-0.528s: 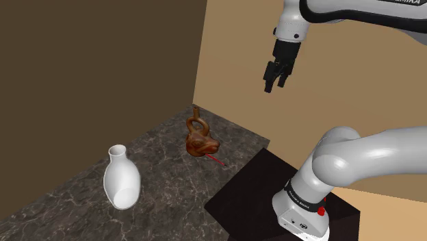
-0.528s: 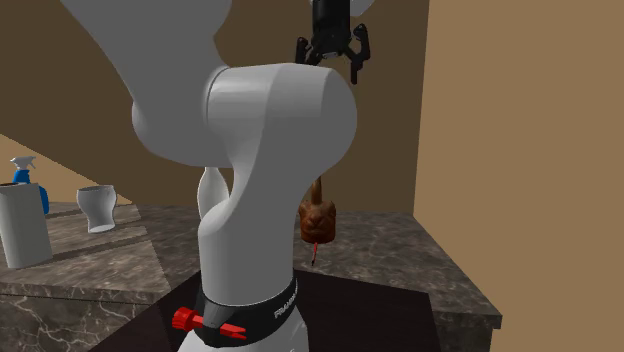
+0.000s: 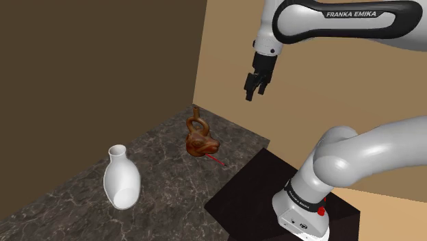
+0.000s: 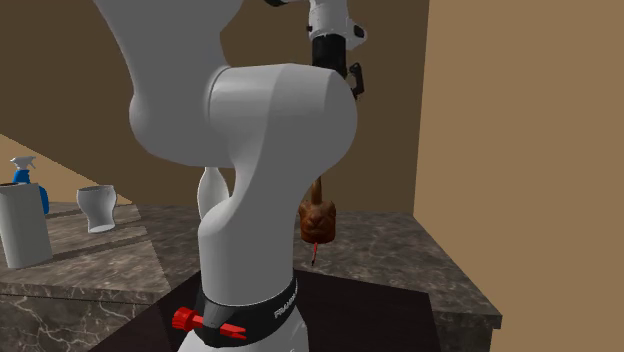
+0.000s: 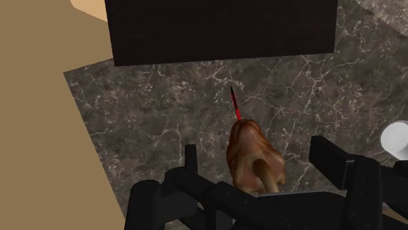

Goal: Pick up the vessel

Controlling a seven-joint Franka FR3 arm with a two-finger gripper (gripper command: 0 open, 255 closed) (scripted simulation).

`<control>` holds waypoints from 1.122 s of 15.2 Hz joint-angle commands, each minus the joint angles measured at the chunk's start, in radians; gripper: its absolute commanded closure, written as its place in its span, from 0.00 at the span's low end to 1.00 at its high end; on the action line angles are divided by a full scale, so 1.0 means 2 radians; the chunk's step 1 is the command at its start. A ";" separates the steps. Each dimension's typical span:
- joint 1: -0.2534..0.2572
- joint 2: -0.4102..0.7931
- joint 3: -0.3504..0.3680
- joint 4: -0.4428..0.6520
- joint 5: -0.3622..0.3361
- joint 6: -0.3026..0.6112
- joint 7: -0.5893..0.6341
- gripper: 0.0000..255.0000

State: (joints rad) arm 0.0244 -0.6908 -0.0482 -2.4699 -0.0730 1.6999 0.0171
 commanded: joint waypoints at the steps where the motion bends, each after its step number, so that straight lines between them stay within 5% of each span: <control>1: 0.007 0.029 0.002 -0.005 0.003 0.040 -0.003 0.00; 17: 0.051 0.300 0.024 0.052 0.015 0.292 -0.037 0.00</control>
State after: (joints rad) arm 0.1228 -0.1347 -0.0035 -2.3890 -0.0439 2.2559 -0.0496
